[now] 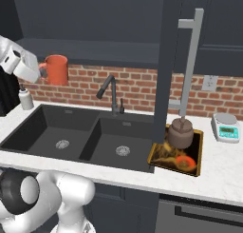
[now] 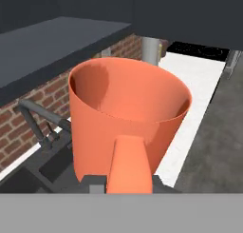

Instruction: Pick the kettle from the counter and place it on the tray. Then pick the mug from the cabinet and place it on the tray. Then close the cabinet doors.

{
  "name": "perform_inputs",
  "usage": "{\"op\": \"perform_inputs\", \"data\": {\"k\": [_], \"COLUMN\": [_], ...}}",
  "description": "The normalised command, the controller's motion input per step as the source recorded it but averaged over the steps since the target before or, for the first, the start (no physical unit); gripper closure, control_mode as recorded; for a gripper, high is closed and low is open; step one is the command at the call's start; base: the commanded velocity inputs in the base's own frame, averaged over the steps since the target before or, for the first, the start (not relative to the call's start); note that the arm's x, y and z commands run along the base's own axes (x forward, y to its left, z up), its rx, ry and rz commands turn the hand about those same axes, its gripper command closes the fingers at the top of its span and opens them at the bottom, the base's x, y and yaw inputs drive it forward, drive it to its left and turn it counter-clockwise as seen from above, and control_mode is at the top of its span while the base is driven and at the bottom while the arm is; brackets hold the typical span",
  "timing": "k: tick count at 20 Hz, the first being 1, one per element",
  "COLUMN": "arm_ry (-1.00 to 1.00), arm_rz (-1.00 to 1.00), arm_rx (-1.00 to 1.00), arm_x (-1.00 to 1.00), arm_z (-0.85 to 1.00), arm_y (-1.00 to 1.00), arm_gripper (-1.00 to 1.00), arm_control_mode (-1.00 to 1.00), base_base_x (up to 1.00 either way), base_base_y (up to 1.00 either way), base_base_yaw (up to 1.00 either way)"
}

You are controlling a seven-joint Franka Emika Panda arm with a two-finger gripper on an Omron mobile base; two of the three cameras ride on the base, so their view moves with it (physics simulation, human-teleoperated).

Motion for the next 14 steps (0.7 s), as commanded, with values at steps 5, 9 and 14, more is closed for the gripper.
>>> {"op": "perform_inputs", "data": {"k": [5,9,14], "arm_ry": [0.18,0.16,0.12], "arm_rz": [-0.12,-0.18,-0.23], "arm_rx": [0.0,0.0,0.0], "arm_x": [-0.61,-0.34,-0.05], "arm_z": [-0.23,-0.4,-0.53], "arm_y": [-0.59,-0.64,-0.62], "arm_gripper": [1.0,1.0,1.0], "arm_control_mode": [-1.0,-1.0,-1.0], "base_base_x": [0.0,0.0,0.0], "base_base_y": [0.0,0.0,0.0], "base_base_yaw": [0.0,0.0,0.0]}}
